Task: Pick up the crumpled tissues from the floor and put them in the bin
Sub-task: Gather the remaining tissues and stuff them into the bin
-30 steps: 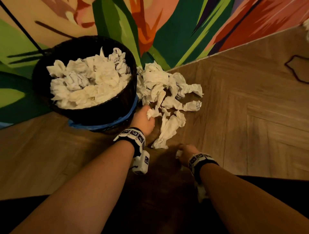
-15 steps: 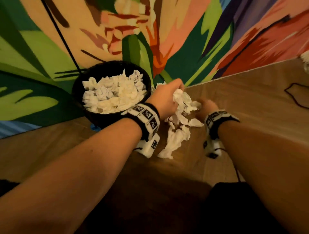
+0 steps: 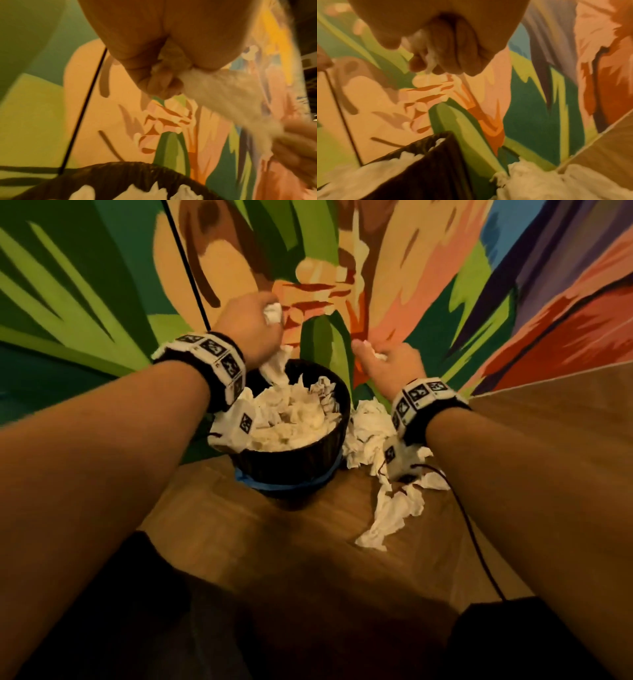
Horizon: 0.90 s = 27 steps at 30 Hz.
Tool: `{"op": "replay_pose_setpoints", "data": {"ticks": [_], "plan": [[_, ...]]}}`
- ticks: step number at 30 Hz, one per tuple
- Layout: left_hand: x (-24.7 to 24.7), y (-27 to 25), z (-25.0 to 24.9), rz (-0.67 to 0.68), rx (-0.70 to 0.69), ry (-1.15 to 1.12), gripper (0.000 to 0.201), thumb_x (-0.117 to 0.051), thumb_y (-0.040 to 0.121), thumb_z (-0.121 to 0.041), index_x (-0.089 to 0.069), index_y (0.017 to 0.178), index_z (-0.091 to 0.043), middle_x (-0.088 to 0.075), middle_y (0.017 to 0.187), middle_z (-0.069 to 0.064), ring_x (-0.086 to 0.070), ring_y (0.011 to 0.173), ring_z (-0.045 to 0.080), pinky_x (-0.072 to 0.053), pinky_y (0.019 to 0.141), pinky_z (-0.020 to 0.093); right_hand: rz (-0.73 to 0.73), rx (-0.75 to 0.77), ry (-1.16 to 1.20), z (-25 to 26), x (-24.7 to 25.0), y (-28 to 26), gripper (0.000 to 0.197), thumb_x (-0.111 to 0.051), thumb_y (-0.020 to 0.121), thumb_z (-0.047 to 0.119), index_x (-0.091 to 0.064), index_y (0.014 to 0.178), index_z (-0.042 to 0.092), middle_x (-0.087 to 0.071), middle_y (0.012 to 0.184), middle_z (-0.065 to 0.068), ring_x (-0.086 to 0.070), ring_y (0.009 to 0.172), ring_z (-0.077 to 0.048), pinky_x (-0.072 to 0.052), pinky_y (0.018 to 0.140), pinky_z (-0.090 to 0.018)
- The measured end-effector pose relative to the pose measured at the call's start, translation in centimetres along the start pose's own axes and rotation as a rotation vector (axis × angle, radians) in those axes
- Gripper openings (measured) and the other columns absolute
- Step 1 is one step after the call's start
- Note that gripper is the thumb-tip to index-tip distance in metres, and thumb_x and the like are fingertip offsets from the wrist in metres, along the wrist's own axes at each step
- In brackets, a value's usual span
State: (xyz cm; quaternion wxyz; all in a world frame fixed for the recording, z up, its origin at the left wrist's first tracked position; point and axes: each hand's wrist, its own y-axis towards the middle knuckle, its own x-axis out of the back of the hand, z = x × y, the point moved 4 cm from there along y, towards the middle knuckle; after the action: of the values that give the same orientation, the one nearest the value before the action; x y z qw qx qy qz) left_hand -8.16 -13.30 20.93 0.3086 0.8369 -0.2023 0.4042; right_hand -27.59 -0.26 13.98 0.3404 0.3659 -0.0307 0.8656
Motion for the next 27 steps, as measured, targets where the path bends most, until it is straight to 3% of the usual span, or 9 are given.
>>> {"op": "replay_pose_setpoints", "data": {"ticks": [2, 4, 6, 8, 12, 17, 21, 24, 27], "plan": [[-0.3, -0.6, 1.8, -0.061, 0.098, -0.024, 0.022, -0.051, 0.087, -0.031, -0.06, 0.097, -0.014, -0.062, 0.088, 0.004, -0.056, 0.082, 0.025, -0.036, 0.059, 0.025, 0.06, 0.023, 0.085, 1.0, -2.3, -0.6, 0.047, -0.037, 0.087, 0.055, -0.059, 0.074, 0.016, -0.059, 0.073, -0.003, -0.052, 0.067, -0.017, -0.038, 0.059, -0.033], [-1.3, -0.9, 3.2, -0.062, 0.223, -0.089, 0.042, -0.043, 0.088, -0.046, -0.058, 0.11, -0.014, -0.06, 0.095, 0.006, -0.052, 0.084, 0.024, -0.035, 0.065, 0.028, 0.172, 0.048, 0.037, 2.2, -4.1, -1.0, 0.035, -0.027, 0.092, 0.034, -0.054, 0.088, 0.012, -0.055, 0.091, -0.012, -0.05, 0.083, -0.024, -0.034, 0.069, -0.034], [-2.6, -0.8, 4.4, 0.02, 0.259, -0.102, 0.051, -0.032, 0.096, -0.04, -0.046, 0.136, -0.012, -0.058, 0.115, 0.012, -0.05, 0.097, 0.025, -0.032, 0.077, 0.03, 0.246, 0.048, -0.022, 2.7, -5.2, -1.0, 0.035, -0.026, 0.096, 0.021, -0.056, 0.11, 0.009, -0.052, 0.116, -0.015, -0.048, 0.105, -0.026, -0.034, 0.085, -0.031], [-3.4, -0.5, 5.1, 0.091, 0.232, -0.074, 0.047, -0.031, 0.1, -0.023, -0.038, 0.144, -0.006, -0.055, 0.127, 0.018, -0.052, 0.109, 0.032, -0.036, 0.082, 0.033, 0.276, 0.059, -0.031, 2.9, -5.8, -1.0, 0.038, -0.034, 0.096, 0.008, -0.052, 0.129, 0.016, -0.048, 0.131, -0.014, -0.049, 0.116, -0.027, -0.038, 0.092, -0.03], [-3.5, 1.0, 6.0, 0.148, 0.199, -0.005, 0.056, -0.037, 0.088, 0.003, -0.044, 0.14, -0.016, -0.048, 0.136, 0.02, -0.049, 0.12, 0.037, -0.042, 0.093, 0.035, 0.173, 0.103, -0.034, 2.9, -5.9, -0.3, 0.034, -0.052, 0.093, 0.008, -0.037, 0.12, 0.02, -0.059, 0.091, -0.007, -0.061, 0.076, -0.028, -0.046, 0.058, -0.035], [-3.0, 2.5, 8.3, 0.138, 0.168, 0.094, 0.044, -0.048, 0.088, -0.004, -0.042, 0.129, -0.02, -0.056, 0.105, 0.011, -0.056, 0.084, 0.03, -0.038, 0.059, 0.03, 0.068, 0.184, -0.14, 3.2, -4.9, 3.1, 0.031, -0.073, 0.084, 0.027, -0.058, 0.11, 0.019, -0.049, 0.109, 0.0, -0.045, 0.094, -0.014, -0.037, 0.082, -0.024], [-3.1, 4.0, 10.2, 0.293, 0.185, 0.247, 0.028, -0.07, 0.084, -0.015, -0.061, 0.111, -0.015, -0.062, 0.117, 0.009, -0.058, 0.102, 0.026, -0.044, 0.076, 0.031, 0.1, 0.245, -0.251, 3.8, -5.0, 6.0, 0.025, -0.071, 0.085, 0.029, -0.068, 0.109, 0.024, -0.052, 0.111, -0.005, -0.048, 0.096, -0.017, -0.035, 0.082, -0.024], [-3.6, 4.5, 11.0, 0.367, 0.178, 0.281, 0.023, -0.085, 0.072, -0.028, -0.073, 0.091, -0.02, -0.068, 0.095, 0.0, -0.056, 0.078, 0.014, -0.043, 0.066, 0.027, 0.28, 0.314, -0.403, 4.7, -7.1, 7.1, 0.027, -0.065, 0.087, 0.021, -0.068, 0.114, 0.023, -0.06, 0.113, -0.006, -0.058, 0.101, -0.023, -0.043, 0.081, -0.026], [-4.7, 4.7, 10.8, 0.394, 0.186, 0.287, 0.028, -0.087, 0.069, -0.033, -0.077, 0.091, -0.018, -0.064, 0.077, -0.005, -0.054, 0.066, 0.01, -0.043, 0.062, 0.025, 0.454, 0.397, -0.561, 5.2, -9.6, 7.0, 0.028, -0.066, 0.083, 0.01, -0.064, 0.111, 0.017, -0.061, 0.103, -0.005, -0.059, 0.095, -0.025, -0.048, 0.075, -0.03]]}}
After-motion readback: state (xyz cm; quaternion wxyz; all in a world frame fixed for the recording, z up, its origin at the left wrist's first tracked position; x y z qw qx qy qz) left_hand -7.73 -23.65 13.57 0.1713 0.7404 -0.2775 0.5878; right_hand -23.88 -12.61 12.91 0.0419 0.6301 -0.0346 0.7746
